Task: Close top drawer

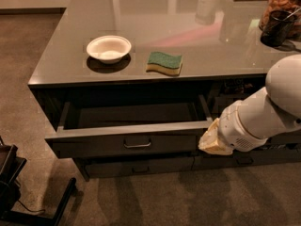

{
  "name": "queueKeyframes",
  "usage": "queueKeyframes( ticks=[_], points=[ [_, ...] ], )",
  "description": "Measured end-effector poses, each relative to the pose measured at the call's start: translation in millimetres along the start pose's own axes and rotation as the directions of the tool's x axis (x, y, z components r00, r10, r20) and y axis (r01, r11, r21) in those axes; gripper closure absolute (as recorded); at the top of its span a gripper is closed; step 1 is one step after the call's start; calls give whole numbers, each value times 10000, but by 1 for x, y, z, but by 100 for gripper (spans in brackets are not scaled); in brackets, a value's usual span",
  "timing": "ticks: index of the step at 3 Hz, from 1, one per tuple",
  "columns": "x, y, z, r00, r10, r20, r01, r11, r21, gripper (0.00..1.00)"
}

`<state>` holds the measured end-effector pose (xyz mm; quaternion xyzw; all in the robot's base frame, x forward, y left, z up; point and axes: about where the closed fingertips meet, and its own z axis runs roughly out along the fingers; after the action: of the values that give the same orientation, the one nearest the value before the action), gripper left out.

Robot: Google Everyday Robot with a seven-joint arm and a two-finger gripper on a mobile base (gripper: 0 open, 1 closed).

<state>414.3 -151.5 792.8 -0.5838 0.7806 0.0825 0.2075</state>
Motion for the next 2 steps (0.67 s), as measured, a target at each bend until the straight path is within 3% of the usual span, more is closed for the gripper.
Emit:
queueKeyframes(
  ticks=[1,2],
  points=[
    [12,7,27,9996,-87,257,92,9997,-208,100],
    [25,12,78,9964,-162,832,203,9986,-489,100]
  ],
)
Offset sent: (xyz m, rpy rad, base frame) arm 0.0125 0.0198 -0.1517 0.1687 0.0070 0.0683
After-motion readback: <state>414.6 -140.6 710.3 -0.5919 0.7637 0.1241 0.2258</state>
